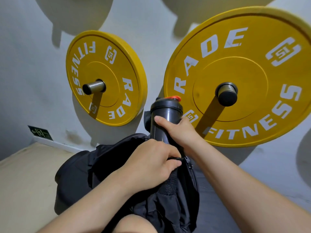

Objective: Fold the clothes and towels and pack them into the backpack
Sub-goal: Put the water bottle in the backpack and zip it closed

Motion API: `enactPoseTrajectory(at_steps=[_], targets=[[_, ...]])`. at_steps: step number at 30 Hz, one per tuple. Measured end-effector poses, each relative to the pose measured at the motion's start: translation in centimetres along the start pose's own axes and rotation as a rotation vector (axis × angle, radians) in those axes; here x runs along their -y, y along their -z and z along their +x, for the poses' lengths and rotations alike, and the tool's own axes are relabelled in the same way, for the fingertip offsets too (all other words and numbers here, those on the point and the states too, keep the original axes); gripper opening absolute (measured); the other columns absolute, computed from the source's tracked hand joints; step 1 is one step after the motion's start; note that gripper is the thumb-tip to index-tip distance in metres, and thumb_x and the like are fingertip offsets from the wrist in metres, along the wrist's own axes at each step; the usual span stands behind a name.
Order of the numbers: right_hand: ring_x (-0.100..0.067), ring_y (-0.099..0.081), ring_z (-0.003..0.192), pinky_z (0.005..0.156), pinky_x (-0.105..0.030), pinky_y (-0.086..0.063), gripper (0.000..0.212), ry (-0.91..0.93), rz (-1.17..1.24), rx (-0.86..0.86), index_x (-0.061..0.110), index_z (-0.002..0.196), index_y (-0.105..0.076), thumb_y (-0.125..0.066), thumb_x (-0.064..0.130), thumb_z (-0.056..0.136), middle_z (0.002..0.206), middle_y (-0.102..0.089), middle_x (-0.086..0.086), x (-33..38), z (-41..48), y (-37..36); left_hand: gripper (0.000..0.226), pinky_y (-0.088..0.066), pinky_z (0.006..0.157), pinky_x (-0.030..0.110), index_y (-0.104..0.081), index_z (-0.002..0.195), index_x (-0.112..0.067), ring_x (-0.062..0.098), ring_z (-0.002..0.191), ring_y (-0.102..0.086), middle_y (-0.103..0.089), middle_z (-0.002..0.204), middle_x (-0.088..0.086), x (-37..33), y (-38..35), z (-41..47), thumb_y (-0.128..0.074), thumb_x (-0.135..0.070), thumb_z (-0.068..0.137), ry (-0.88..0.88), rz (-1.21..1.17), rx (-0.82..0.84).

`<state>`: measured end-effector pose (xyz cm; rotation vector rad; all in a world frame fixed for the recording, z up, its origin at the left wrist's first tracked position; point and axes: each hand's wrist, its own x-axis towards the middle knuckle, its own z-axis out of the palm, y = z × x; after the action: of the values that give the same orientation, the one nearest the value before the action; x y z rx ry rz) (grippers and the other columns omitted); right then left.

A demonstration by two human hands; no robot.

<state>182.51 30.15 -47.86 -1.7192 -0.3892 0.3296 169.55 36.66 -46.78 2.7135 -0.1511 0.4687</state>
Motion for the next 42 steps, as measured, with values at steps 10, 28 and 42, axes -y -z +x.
enactPoseTrajectory(at_steps=[10, 28, 42], targets=[[0.000, -0.063, 0.075, 0.052, -0.012, -0.047, 0.060, -0.079, -0.328, 0.423, 0.026, 0.115, -0.056, -0.070, 0.064, 0.070, 0.104, -0.068, 0.005, 0.1, -2.4, 4.7, 0.012, -0.045, 0.079, 0.026, -0.075, 0.087, -0.025, 0.007, 0.084, -0.062, -0.072, 0.087, -0.009, 0.9, -0.7, 0.0, -0.074, -0.033, 0.078, 0.124, -0.081, -0.220], [-0.008, -0.050, 0.104, 0.089, -0.022, -0.037, 0.048, 0.486, -0.549, 0.123, 0.032, 0.131, -0.055, -0.059, 0.049, 0.087, 0.108, -0.049, 0.002, 0.0, -3.7, 4.3, 0.013, -0.048, 0.050, 0.036, -0.065, 0.066, -0.017, 0.024, 0.062, -0.058, -0.063, 0.062, -0.003, -0.5, -3.6, -0.4, -0.062, -0.027, 0.074, -0.029, 0.239, -0.485], [-0.011, -0.038, 0.135, 0.107, -0.033, -0.037, 0.068, 0.114, -0.016, 0.411, 0.051, 0.138, -0.039, -0.064, 0.051, 0.075, 0.146, -0.040, 0.011, -1.8, -4.6, 8.7, 0.011, -0.040, 0.067, 0.031, -0.070, 0.086, -0.019, 0.026, 0.087, -0.063, -0.070, 0.087, 0.002, -8.2, -5.2, 2.2, -0.067, -0.029, 0.082, 0.077, 0.253, -0.201]])
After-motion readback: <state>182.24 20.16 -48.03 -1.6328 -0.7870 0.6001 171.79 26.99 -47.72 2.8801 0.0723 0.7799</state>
